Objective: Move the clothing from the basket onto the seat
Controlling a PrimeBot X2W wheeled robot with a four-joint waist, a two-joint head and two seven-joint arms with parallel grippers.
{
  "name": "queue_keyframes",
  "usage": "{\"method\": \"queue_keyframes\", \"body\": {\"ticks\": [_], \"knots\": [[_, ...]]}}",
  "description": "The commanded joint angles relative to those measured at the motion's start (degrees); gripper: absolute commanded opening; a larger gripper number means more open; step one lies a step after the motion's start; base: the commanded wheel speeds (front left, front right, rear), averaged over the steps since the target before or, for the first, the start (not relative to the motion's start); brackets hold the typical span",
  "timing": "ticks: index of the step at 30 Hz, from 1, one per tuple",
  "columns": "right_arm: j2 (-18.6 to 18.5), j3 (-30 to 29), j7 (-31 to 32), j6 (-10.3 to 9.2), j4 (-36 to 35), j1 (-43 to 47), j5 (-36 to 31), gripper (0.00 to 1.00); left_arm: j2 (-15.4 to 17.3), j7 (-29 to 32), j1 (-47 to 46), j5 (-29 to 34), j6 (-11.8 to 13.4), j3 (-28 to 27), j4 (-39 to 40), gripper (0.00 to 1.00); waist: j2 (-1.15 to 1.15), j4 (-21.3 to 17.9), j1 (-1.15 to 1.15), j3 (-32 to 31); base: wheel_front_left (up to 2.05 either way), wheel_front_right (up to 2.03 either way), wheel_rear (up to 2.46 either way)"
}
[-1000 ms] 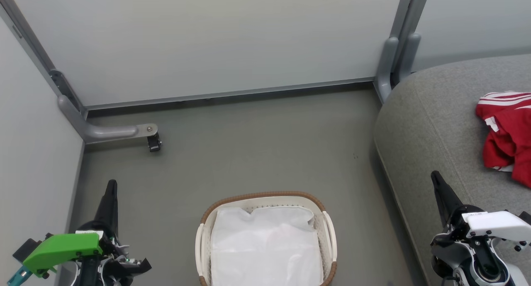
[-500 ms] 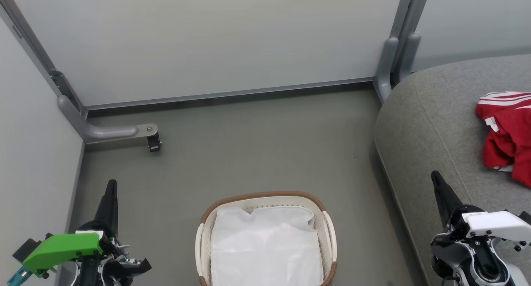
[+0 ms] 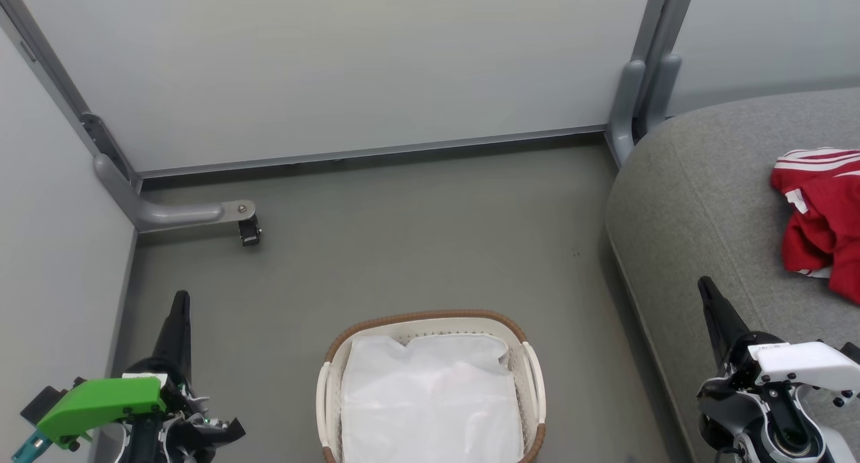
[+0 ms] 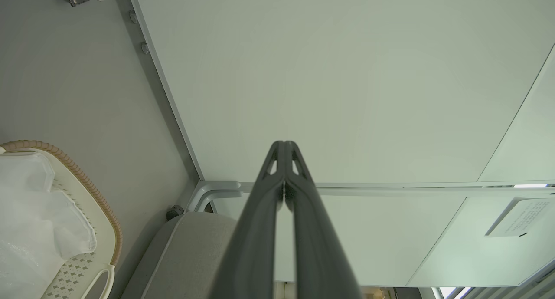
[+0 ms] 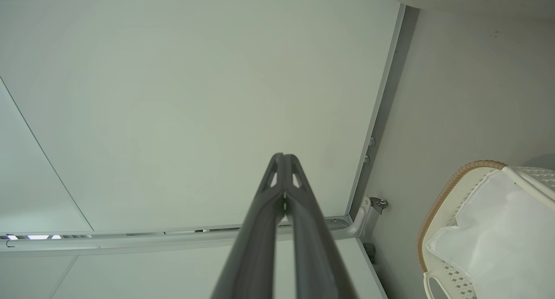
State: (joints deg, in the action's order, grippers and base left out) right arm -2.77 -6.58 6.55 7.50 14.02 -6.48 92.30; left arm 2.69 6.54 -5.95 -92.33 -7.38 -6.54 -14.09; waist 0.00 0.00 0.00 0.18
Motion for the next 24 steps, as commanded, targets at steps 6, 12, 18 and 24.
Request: {"method": "queue_keyframes", "body": {"ticks": [6,12,18,24], "knots": [[-0.16,-0.07,0.18,-0.02,-0.17,0.62,0.21,0.00,0.36,0.19,-0.58,-0.18,-0.30,-0.09,0.13,0.00,0.00,0.00,0.00,0.00,0.00,0.00,0.00],[-0.16,-0.06,0.18,-0.02,-0.17,0.62,0.21,0.00,0.36,0.19,-0.58,-0.18,-0.29,-0.09,0.13,0.00,0.00,0.00,0.00,0.00,0.00,0.00,0.00],[-0.17,-0.06,0.18,-0.02,-0.17,0.62,0.22,0.00,0.36,0.19,-0.58,-0.18,-0.30,-0.08,0.12,0.00,0.00,0.00,0.00,0.00,0.00,0.00,0.00],[-0.17,-0.06,0.17,-0.02,-0.17,0.62,0.22,0.00,0.36,0.19,-0.58,-0.18,-0.30,-0.08,0.12,0.00,0.00,0.00,0.00,0.00,0.00,0.00,0.00]]}}
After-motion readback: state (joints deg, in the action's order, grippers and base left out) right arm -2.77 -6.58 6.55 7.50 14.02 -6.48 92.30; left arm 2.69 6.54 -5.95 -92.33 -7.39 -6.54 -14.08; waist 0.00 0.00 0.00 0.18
